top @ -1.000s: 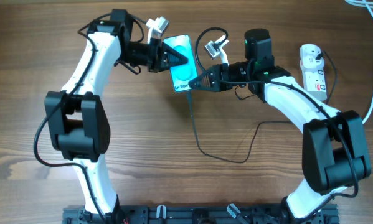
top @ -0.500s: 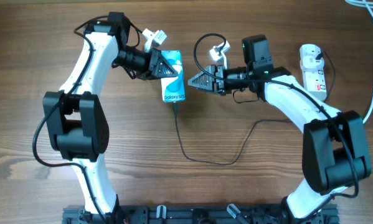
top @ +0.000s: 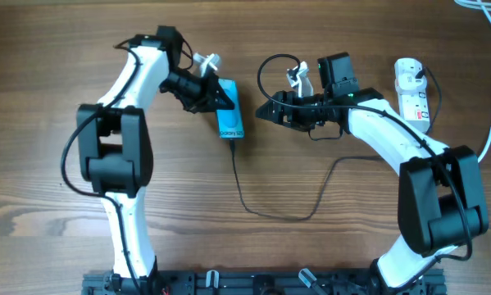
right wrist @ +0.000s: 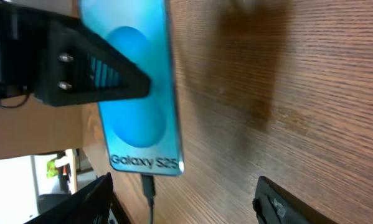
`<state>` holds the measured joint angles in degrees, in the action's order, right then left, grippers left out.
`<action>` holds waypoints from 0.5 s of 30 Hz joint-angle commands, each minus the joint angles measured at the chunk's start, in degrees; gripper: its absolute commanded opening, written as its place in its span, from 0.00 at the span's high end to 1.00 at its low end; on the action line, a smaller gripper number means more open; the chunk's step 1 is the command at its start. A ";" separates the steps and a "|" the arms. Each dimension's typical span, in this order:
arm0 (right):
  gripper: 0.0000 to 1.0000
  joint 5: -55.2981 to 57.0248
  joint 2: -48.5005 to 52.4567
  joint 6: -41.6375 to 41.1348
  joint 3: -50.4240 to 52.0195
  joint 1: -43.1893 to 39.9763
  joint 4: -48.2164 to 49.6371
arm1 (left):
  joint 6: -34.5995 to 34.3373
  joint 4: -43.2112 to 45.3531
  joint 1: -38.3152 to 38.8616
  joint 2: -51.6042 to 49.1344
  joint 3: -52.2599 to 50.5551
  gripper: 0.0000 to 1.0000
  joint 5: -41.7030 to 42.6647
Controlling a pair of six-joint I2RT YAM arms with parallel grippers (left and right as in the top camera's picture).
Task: Plug charger to phone and switch on socket
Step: 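Lower the phone flat onto the table with both grippers and release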
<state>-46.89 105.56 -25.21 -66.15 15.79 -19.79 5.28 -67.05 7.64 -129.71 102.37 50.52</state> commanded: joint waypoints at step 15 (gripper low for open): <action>0.26 3.63 0.52 1.22 -0.85 -0.07 -1.95 | -13.51 6.29 4.37 -5.25 -0.15 0.96 -9.31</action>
<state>-44.23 105.56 -25.19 -66.15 15.79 -21.54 -6.37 -61.19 12.05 -134.28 102.32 41.34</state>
